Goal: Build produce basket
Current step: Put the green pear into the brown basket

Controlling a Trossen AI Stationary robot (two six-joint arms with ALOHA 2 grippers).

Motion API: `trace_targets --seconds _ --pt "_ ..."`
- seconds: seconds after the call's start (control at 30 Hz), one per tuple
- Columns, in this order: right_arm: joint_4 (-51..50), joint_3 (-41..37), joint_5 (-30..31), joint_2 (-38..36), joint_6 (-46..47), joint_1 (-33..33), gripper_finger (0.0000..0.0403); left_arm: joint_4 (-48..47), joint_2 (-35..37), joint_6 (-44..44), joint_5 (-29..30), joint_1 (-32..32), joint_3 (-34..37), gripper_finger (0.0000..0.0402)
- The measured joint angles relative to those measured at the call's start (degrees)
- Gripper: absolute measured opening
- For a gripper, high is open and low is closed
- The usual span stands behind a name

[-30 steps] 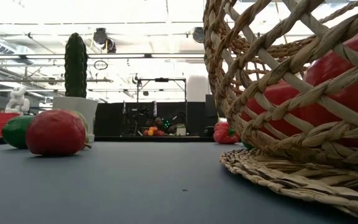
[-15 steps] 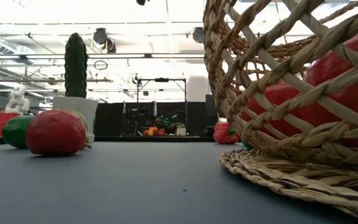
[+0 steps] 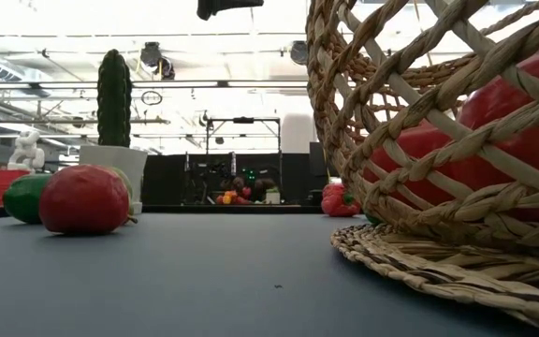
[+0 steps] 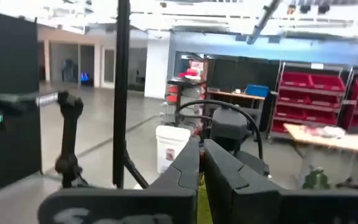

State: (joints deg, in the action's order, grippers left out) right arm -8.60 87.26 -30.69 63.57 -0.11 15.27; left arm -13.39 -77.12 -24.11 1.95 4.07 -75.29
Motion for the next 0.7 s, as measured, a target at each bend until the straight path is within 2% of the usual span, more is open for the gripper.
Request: trace_targets --seconds 0.13,0.33,0.7 --pt "-5.2 0.0 -1.0 -2.5 -5.2 0.0 0.0002 0.2 0.0 -0.4 1.4 -0.1 0.0 0.0399" --pt "-10.4 0.0 -1.1 -5.2 -6.6 0.0 0.0002 0.3 0.0 -0.2 3.2 -0.3 0.0 0.0399" --pt "-11.8 0.0 -1.1 -7.2 -8.9 0.0 0.0002 0.4 0.0 -0.1 4.2 -0.3 0.0 0.0399"
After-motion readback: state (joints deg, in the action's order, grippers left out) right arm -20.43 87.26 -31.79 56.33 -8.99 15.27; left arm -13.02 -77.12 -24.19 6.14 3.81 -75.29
